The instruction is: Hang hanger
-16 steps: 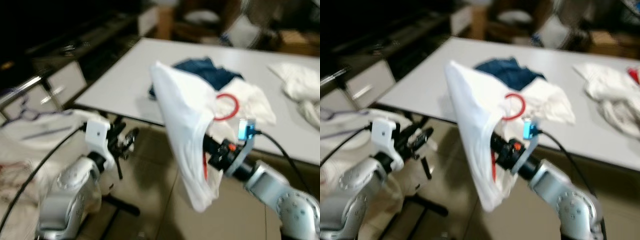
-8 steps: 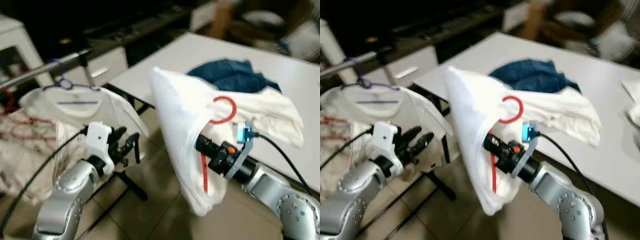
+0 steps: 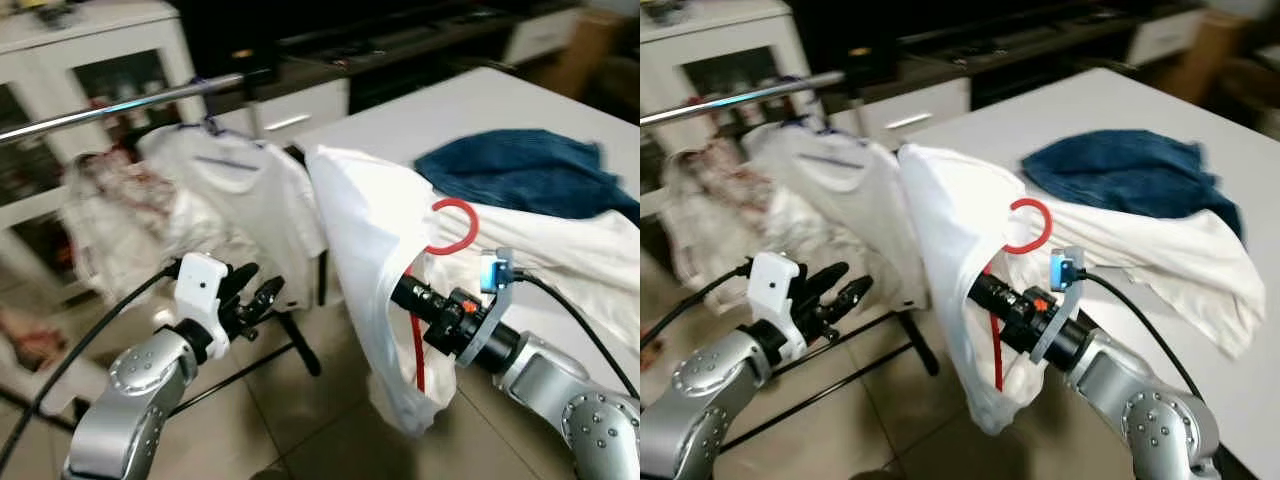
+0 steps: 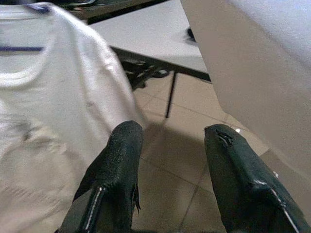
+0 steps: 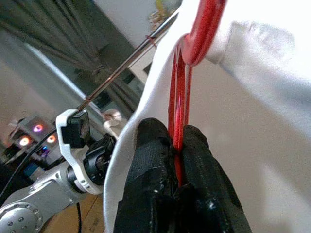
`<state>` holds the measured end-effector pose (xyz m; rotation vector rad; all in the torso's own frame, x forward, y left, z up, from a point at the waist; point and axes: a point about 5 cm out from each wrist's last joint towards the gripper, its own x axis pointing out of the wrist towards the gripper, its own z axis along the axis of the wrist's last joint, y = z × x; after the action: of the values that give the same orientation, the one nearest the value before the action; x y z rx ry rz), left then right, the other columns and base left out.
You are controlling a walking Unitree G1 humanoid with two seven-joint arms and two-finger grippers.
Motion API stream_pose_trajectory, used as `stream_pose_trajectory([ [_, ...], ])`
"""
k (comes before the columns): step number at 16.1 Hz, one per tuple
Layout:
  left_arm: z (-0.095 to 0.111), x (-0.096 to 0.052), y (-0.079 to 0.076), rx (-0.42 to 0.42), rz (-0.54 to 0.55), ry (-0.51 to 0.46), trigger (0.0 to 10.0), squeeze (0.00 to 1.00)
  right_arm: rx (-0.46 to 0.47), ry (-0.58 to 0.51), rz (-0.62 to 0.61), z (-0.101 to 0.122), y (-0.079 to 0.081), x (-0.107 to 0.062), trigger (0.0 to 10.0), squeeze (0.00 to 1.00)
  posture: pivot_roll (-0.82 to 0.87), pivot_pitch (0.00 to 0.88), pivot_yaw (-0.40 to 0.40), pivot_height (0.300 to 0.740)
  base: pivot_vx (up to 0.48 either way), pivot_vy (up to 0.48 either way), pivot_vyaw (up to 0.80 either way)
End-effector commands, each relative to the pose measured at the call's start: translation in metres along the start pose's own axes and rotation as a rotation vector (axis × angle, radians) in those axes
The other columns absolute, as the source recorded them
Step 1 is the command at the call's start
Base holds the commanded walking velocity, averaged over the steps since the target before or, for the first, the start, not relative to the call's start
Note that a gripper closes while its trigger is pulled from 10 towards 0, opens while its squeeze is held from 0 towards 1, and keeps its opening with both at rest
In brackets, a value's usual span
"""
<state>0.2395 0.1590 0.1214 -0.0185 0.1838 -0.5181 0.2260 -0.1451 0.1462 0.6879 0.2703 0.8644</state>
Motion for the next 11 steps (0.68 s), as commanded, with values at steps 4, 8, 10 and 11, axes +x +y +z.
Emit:
stream_pose_trajectory([
  [4,0.002,-0.002,-0.004,-0.014,-0.045,-0.001,10.0,0.0,-0.17,-0.261,0.064,0.078,0.016,-0.022,10.0,0.0,-0.09,0.0,0.063,0.74,0.0,0.0,0.76],
  [8,0.003,0.002,-0.007,-0.017,-0.07,-0.008,10.0,0.0,-0.281,-0.318,0.185,0.105,0.041,-0.03,10.0,0.0,-0.1,0.0,0.061,0.74,0.0,0.0,0.75],
  [10,0.003,0.002,-0.009,-0.019,-0.078,-0.01,10.0,0.0,-0.253,-0.184,0.134,0.078,0.031,-0.024,10.0,0.0,-0.09,0.0,0.057,0.74,0.0,0.0,0.74],
  [11,0.002,0.002,-0.009,-0.019,-0.082,-0.007,10.0,0.0,-0.228,-0.103,0.112,0.061,0.024,-0.023,10.0,0.0,-0.09,0.0,0.056,0.74,0.0,0.0,0.75],
])
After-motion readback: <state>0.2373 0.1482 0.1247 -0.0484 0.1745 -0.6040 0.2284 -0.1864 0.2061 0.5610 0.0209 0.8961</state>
